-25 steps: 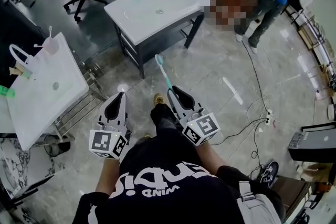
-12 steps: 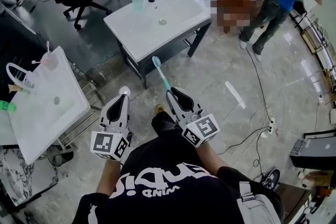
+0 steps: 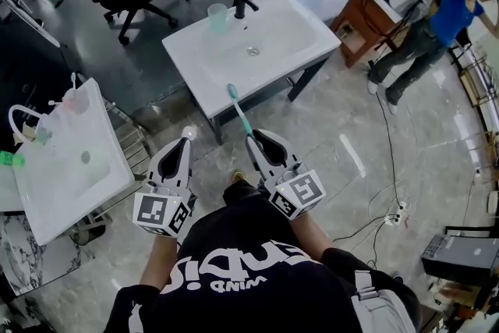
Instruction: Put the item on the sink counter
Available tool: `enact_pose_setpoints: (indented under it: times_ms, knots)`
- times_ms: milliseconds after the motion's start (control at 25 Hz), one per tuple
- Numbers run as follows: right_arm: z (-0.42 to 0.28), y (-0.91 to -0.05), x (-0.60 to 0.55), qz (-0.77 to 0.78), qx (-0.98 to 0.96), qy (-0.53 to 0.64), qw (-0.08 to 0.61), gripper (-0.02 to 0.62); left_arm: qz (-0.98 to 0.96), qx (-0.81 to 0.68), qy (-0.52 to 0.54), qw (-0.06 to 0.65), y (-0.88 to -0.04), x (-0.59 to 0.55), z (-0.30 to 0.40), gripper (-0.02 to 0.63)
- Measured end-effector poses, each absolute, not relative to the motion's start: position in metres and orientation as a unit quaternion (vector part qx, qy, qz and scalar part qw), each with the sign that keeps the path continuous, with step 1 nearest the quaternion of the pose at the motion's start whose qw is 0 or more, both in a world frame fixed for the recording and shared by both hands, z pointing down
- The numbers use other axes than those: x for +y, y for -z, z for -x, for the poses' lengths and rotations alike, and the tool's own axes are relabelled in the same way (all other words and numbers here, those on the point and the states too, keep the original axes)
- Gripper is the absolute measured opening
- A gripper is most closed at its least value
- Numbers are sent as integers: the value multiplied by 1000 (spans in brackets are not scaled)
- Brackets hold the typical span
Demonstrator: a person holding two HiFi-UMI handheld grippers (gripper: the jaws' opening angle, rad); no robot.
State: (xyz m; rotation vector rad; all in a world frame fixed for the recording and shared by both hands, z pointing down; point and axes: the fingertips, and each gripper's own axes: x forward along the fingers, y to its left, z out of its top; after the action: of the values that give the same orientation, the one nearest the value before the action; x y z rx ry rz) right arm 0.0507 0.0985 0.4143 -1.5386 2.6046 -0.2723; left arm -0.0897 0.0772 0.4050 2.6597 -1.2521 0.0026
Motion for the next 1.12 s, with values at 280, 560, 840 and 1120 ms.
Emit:
enact_pose_setpoints:
  times_ms: [280, 560, 840, 1120]
  knots:
    - [-79, -413, 44, 488, 867, 91, 48, 72, -891, -440, -5, 107, -407, 29, 62, 20]
    - [-109, -416, 10, 477, 872, 97, 48, 72, -888, -450, -6, 97, -403, -7, 31, 20]
    - [-109, -420, -16, 463, 878, 107, 49, 72, -879, -466, -11, 100, -402, -23, 31, 20]
    - [-92, -423, -43, 461, 879, 109, 45, 73, -878, -467, -13, 106, -407, -47, 47, 20]
